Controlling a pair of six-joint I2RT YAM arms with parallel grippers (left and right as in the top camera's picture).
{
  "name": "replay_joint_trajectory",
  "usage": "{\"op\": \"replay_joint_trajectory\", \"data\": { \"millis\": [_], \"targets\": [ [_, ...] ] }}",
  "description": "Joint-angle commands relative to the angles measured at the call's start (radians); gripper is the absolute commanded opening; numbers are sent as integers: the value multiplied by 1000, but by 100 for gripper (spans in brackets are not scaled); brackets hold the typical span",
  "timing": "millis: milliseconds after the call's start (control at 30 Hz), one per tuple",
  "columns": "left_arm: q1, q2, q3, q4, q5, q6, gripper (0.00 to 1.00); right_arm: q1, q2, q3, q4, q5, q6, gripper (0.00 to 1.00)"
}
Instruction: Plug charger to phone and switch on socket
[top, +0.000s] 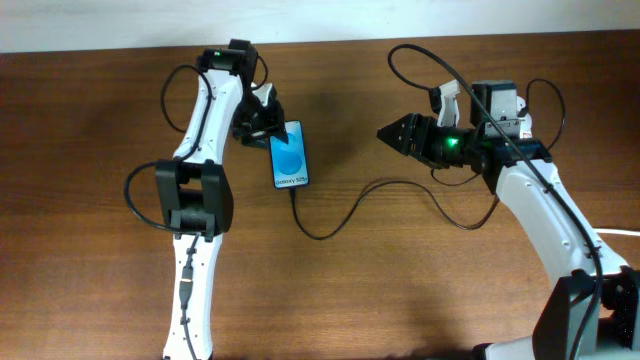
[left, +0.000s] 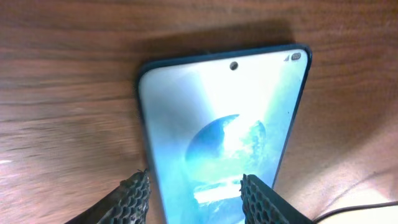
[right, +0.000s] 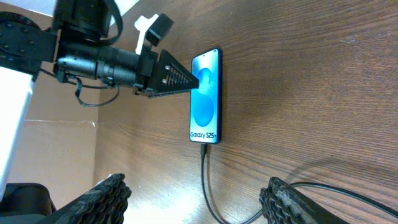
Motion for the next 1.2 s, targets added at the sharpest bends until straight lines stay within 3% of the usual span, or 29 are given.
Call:
{"op": "replay_joint_trajectory", "data": {
  "millis": [0,233,367,567,600,667,833,1033,1167],
  "targets": [
    [5,-1,76,-13,-72,-10,52,0,-1,17,6,9,-18,73],
    [9,-1,270,-64,-122,-10,52,-1,-28,63,-61,45,-75,73],
    [34,-1,523,-112,-124,-9,57,-8,-62,164,-220,134,-137,77],
    [96,-138,533,-108,-121,-10,68,-70,-90,359,-526,222,-183,77],
    [105,-158,533,-110,-121,-10,72,-87,-101,386,-561,236,-196,77],
    [123,-192,533,-110,-121,-9,100,-133,-135,441,-629,282,-209,77],
    [149,-207,526,-125,-121,-9,99,-286,-226,525,-759,313,-236,80],
    [149,-207,521,-133,-121,-9,100,-520,-314,526,-858,334,-280,85],
    [149,-207,521,-133,-121,-9,99,-601,-315,526,-922,335,-324,85]
  ]
}}
